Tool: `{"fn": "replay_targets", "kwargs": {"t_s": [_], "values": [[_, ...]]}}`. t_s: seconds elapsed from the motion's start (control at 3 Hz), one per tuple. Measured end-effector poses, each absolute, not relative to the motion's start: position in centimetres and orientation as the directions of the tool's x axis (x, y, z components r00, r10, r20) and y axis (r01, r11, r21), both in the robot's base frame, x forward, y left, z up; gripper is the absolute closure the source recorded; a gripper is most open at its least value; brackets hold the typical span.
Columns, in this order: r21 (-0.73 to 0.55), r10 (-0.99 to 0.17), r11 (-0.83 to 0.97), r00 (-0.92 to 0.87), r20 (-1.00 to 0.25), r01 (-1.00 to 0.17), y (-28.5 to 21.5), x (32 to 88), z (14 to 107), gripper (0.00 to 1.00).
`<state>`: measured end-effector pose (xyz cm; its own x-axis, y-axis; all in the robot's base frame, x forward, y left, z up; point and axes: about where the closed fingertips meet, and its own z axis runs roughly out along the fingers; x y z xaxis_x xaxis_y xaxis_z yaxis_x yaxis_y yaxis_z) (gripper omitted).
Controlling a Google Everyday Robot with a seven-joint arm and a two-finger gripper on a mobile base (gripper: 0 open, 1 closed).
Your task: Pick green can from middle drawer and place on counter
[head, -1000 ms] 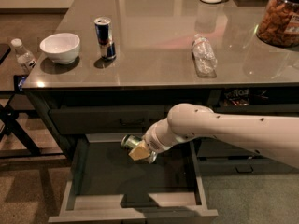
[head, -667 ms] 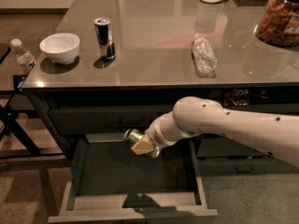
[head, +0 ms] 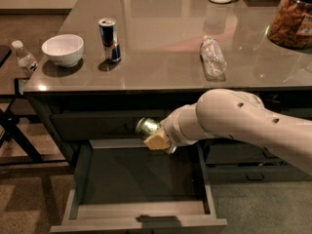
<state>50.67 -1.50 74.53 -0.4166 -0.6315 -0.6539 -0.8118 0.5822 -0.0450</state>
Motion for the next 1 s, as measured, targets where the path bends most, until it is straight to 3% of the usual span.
{"fn": "replay_targets", "kwargs": {"t_s": [0.33,1.0], "values": [[-0.045,-0.632,0.582,-0.416,-0.654,-0.812,-1.5,50.7,74.5,1.0],[-0.159,-0.626,0.643,-0.395,-0.672,-0.749,-2.4,53.7,83.0,1.0]]}}
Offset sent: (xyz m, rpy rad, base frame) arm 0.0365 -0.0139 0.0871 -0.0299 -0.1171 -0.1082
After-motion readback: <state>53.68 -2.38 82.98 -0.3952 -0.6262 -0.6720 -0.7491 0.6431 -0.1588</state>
